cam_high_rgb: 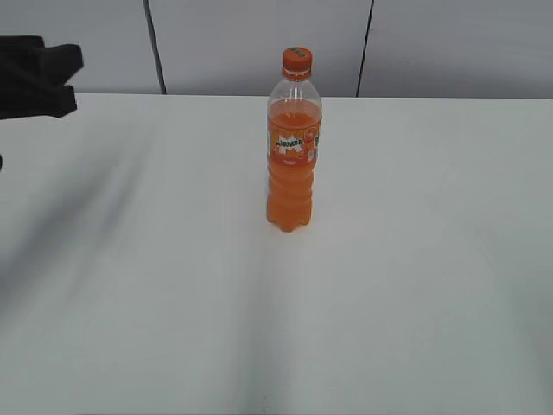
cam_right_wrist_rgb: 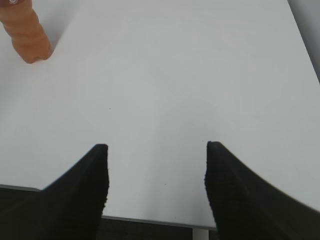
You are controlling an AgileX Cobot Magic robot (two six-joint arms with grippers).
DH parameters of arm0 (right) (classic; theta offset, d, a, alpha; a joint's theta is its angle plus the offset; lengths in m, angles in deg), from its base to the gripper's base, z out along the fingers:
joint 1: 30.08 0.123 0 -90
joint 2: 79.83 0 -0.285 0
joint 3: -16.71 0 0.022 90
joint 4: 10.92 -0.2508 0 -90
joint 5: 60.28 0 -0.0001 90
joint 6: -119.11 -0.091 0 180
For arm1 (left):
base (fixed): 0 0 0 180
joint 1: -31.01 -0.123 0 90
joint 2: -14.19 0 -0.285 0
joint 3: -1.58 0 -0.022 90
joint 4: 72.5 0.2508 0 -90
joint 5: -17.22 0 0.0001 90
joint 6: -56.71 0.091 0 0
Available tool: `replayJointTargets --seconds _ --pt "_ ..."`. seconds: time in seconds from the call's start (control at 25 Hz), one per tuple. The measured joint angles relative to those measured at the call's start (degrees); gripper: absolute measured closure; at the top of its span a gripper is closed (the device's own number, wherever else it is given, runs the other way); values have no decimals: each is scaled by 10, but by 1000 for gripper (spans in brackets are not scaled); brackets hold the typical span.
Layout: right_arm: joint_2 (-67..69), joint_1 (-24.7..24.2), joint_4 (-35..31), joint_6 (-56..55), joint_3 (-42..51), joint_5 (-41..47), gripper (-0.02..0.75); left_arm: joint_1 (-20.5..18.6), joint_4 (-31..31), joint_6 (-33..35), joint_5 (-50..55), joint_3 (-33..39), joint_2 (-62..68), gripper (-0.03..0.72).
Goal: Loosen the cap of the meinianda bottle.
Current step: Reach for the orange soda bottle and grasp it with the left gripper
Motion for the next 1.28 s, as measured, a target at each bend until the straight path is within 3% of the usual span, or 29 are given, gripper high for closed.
replayJointTargets --seconds 0.24,0.6,0.8,1.0,1.28 --pt "0 0 0 0 0 0 278 0 133 -95 -116 0 70 378" --pt "0 0 0 0 0 0 278 0 301 -135 -137 -37 145 378" --pt "0 0 0 0 0 0 278 1 388 -137 -140 -60 198 291" --pt "0 0 0 0 0 0 278 15 406 -137 -140 -89 246 118" --pt "0 0 0 0 0 0 278 63 409 -138 -140 -141 312 101"
